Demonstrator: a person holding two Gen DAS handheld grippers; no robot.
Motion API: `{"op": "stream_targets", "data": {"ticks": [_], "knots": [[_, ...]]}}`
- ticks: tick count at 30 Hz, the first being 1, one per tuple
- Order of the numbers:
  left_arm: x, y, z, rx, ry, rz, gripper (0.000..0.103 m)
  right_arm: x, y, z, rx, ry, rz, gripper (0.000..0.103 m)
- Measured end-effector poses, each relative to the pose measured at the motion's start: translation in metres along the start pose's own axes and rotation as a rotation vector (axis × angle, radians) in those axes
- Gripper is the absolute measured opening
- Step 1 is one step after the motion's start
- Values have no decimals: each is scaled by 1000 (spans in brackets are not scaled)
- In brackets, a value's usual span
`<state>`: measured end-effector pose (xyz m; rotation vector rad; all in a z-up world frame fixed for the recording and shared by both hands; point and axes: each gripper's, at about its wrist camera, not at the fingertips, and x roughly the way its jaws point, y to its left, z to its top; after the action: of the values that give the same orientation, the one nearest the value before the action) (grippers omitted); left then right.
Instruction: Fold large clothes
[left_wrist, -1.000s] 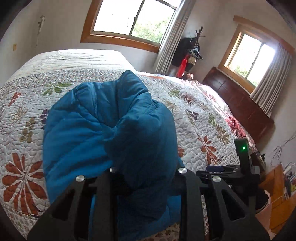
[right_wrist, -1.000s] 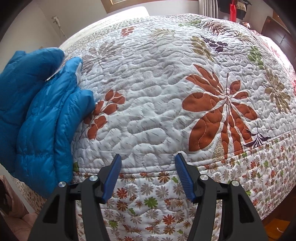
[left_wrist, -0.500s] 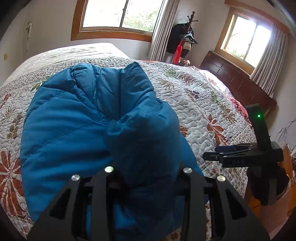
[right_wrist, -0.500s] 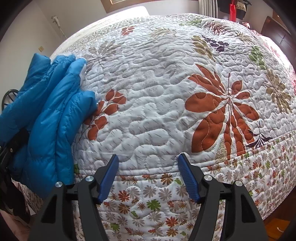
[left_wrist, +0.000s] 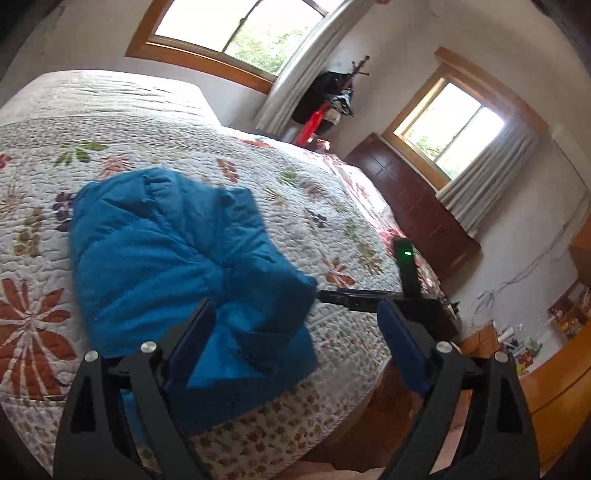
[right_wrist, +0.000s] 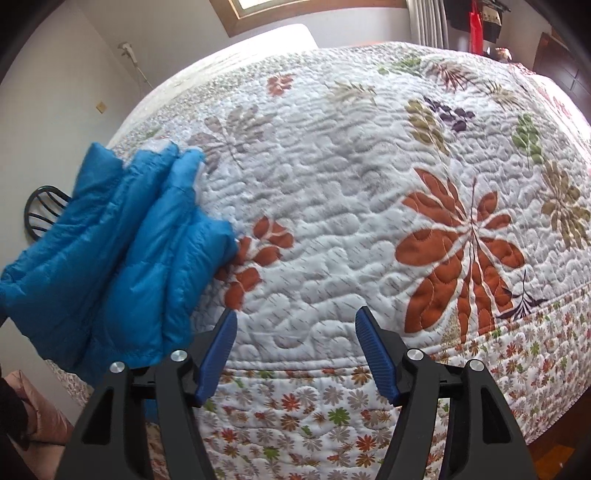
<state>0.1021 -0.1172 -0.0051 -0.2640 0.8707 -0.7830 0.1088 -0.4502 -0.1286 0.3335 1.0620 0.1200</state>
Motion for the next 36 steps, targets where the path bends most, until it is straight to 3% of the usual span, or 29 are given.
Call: {"op": "stream_targets", "data": {"ticks": [1, 4, 6, 9, 15, 24, 27, 29, 32, 36], "knots": [[-5, 12, 3, -23, -21, 61, 88, -6, 8, 5, -15, -12, 14, 67], [-10, 58, 13, -90, -48, 345, 88, -23, 31, 21, -53, -24, 77, 67], [-2, 90, 17, -150, -4, 428, 88, -29, 46, 31, -69, -15, 117, 68], [8, 124, 21, -239, 52, 439, 86, -32, 70, 44, -86, 23, 184, 69], [30, 125, 22, -193, 100, 462, 86, -12, 109, 62, -69, 148, 288, 76], [40, 125, 18, -175, 99, 438, 87, 42, 124, 72, -22, 275, 286, 78], [38, 129, 16, -185, 94, 418, 87, 52, 130, 72, -34, 288, 284, 53], [35, 131, 16, -196, 88, 407, 87, 46, 138, 72, -71, 255, 283, 27], [22, 134, 19, -228, 65, 375, 86, 24, 153, 71, -122, 192, 304, 14], [-8, 120, 29, -231, -43, 378, 86, -31, 161, 70, -169, 69, 377, 11]]}}
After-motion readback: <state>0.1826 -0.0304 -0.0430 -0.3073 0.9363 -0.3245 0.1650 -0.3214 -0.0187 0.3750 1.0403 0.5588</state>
